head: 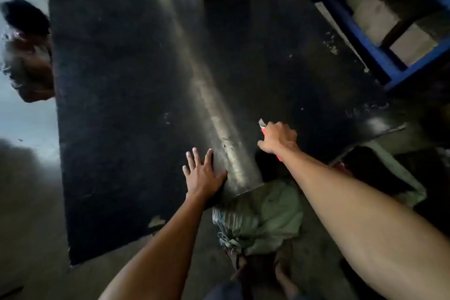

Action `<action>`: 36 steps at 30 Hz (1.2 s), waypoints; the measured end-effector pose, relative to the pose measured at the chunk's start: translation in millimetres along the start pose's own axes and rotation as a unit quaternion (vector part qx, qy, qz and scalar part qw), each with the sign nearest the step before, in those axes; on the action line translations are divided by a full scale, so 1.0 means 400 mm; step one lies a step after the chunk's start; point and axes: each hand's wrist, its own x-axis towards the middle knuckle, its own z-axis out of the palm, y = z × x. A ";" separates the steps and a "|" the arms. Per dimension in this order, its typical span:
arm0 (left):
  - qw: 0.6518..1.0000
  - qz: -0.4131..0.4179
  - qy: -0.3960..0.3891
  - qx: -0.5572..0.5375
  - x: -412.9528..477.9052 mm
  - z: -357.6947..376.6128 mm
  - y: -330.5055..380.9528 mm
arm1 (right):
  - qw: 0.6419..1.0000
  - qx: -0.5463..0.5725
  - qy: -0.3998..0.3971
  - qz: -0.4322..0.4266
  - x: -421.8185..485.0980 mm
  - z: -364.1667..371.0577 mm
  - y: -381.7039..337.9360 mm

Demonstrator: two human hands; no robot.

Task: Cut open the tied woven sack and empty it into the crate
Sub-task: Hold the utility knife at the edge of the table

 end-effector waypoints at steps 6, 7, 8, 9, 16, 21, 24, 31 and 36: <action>0.992 0.001 0.123 0.009 0.042 0.186 0.015 | 0.992 0.017 0.115 0.048 0.053 0.117 0.028; 0.989 -0.009 0.145 0.016 0.051 0.203 0.020 | 0.990 0.025 0.128 0.044 0.064 0.126 0.035; 0.985 -0.015 0.170 0.030 0.060 0.217 0.025 | 0.988 0.033 0.144 0.039 0.073 0.132 0.043; 0.982 -0.023 0.184 0.047 0.066 0.230 0.029 | 0.988 0.043 0.147 0.034 0.082 0.138 0.050; 0.975 -0.035 0.210 0.069 0.076 0.259 0.034 | 0.980 0.107 0.167 0.019 0.089 0.173 0.074; 0.974 -0.034 0.215 0.068 0.078 0.261 0.034 | 0.981 0.131 0.144 0.010 0.081 0.170 0.082; 0.972 -0.030 0.225 0.058 0.082 0.263 0.031 | 0.978 0.151 0.140 0.002 0.045 0.166 0.089; 0.966 -0.018 0.251 0.052 0.076 0.275 0.029 | 0.967 0.182 0.164 -0.071 -0.135 0.231 0.168; 0.959 -0.028 0.278 0.040 0.061 0.289 0.035 | 0.958 0.180 0.156 -0.157 -0.245 0.320 0.268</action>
